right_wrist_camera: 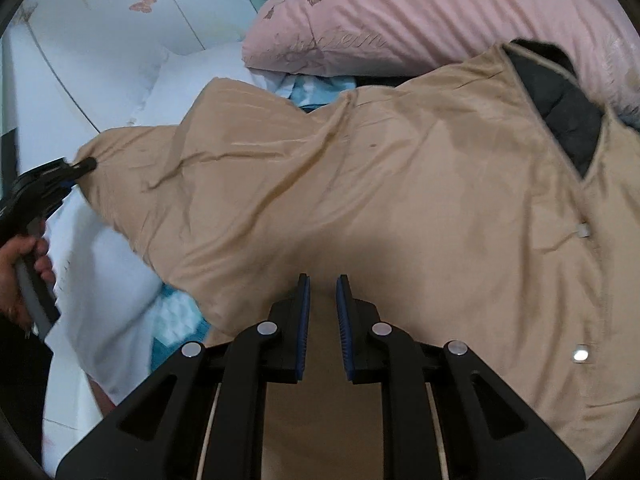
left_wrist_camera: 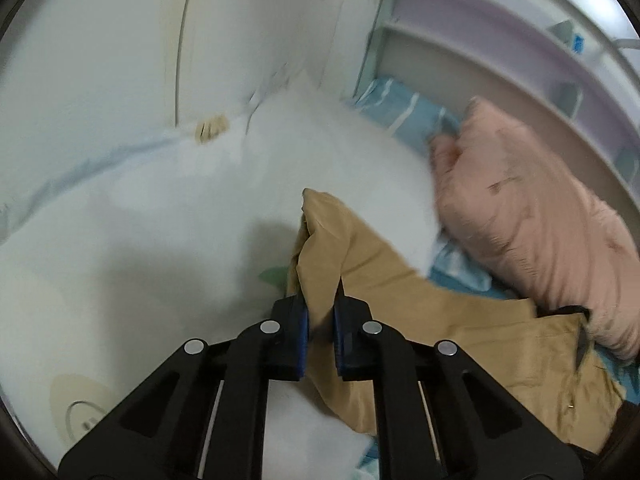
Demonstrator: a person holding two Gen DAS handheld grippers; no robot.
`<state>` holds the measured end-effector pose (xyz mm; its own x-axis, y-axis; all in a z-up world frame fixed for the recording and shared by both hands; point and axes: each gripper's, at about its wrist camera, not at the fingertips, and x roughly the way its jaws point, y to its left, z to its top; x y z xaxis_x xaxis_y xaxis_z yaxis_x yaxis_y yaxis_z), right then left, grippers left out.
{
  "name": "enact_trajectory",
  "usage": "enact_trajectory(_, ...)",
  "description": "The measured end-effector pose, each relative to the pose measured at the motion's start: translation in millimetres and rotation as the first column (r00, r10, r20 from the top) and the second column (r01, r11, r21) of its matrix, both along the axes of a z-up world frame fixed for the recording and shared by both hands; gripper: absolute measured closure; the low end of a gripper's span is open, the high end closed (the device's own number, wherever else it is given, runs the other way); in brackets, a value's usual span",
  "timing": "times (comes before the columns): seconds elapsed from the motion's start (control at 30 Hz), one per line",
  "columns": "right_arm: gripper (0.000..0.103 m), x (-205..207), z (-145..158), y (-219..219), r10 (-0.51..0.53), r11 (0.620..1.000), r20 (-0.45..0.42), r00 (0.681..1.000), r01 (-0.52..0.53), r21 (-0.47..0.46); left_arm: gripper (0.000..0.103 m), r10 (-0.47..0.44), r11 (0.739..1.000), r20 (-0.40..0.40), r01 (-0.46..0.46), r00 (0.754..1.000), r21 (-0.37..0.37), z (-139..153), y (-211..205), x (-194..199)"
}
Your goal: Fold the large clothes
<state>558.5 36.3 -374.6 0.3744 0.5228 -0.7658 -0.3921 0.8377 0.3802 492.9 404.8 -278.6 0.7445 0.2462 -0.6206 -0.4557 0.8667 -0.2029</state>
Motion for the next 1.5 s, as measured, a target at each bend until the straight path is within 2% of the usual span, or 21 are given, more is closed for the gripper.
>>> enact_trajectory(0.17, 0.09, 8.5, 1.2, 14.4, 0.002, 0.992, -0.008, 1.0, -0.001, 0.125, 0.094, -0.077, 0.995, 0.1, 0.07, 0.992, 0.072, 54.4, -36.6, -19.8)
enact_trajectory(0.3, 0.092, 22.2, -32.0, 33.7, 0.001, 1.0, -0.101, 0.995, 0.001, 0.025, 0.094, -0.189, 0.981, 0.178, 0.177, 0.966, 0.079, 89.4, -78.0, -23.1)
enact_trajectory(0.37, 0.093, 25.8, -43.2, 33.0, -0.009, 0.999, -0.106, 0.994, 0.012, 0.031, 0.094, -0.26, 0.966, 0.21, 0.251, 0.942, 0.07, 101.5, -108.1, -19.5)
enact_trajectory(0.47, 0.095, 25.2, -36.5, 22.2, 0.005, 0.995, -0.113, 0.994, 0.006, 0.096, 0.094, -0.354, 0.935, 0.248, 0.349, 0.902, 0.064, 112.7, -156.7, -10.7)
enact_trajectory(0.5, 0.101, 22.5, -27.8, 7.3, -0.012, 0.989, -0.11, 0.994, 0.028, 0.148, 0.094, -0.38, 0.924, 0.255, 0.377, 0.889, 0.062, 115.3, -171.1, -6.1)
enact_trajectory(0.67, 0.103, 6.3, 8.2, -73.2, -0.112, 0.97, -0.054, 0.992, 0.12, 0.211, 0.094, -0.509, 0.851, 0.291, 0.525, 0.81, 0.029, 113.7, -256.6, 17.6)
enact_trajectory(0.77, 0.102, -11.2, 22.1, -128.4, -0.182, 0.967, -0.001, 0.983, 0.179, 0.18, 0.094, -0.56, 0.811, 0.282, 0.585, 0.779, -0.006, 100.0, -304.2, 37.7)
enact_trajectory(0.83, 0.1, -16.5, 19.7, -157.7, -0.181, 0.959, -0.046, 0.982, 0.186, 0.213, 0.094, -0.573, 0.801, 0.259, 0.598, 0.777, -0.024, 85.8, -331.9, 51.0)
enact_trajectory(0.9, 0.099, -25.2, 21.5, -188.6, -0.228, 0.952, -0.036, 0.973, 0.23, 0.2, 0.094, -0.583, 0.786, 0.247, 0.614, 0.774, -0.07, 74.7, -348.3, 62.8)
enact_trajectory(0.97, 0.099, -35.1, 23.8, -211.3, -0.287, 0.946, -0.01, 0.958, 0.285, 0.154, 0.094, -0.62, 0.76, 0.221, 0.646, 0.752, -0.066, 63.2, -372.9, 68.4)
enact_trajectory(1.03, 0.1, -46.5, 25.2, -239.9, -0.341, 0.937, 0.02, 0.94, 0.337, 0.093, 0.094, -0.661, 0.725, 0.213, 0.686, 0.719, -0.066, 54.9, -401.1, 73.6)
enact_trajectory(1.2, 0.101, -58.0, 25.7, -315.8, -0.446, 0.895, 0.055, 0.893, 0.447, 0.003, 0.094, -0.724, 0.665, 0.152, 0.739, 0.673, -0.108, 15.1, -464.9, 89.5)
enact_trajectory(1.3, 0.101, -70.3, 29.3, -354.7, -0.512, 0.858, 0.076, 0.855, 0.514, -0.01, 0.094, -0.747, 0.65, 0.086, 0.751, 0.659, -0.116, -15.7, -498.3, 100.1)
enact_trajectory(1.43, 0.1, -82.7, 28.5, -401.8, -0.573, 0.815, 0.091, 0.815, 0.578, -0.045, 0.094, -0.758, 0.645, -0.029, 0.742, 0.652, -0.184, -68.0, -526.9, 119.2)
enact_trajectory(1.5, 0.099, -87.3, 27.6, -421.4, -0.601, 0.793, 0.092, 0.794, 0.607, -0.05, 0.093, -0.763, 0.641, -0.084, 0.736, 0.64, -0.217, -91.4, -530.5, 122.0)
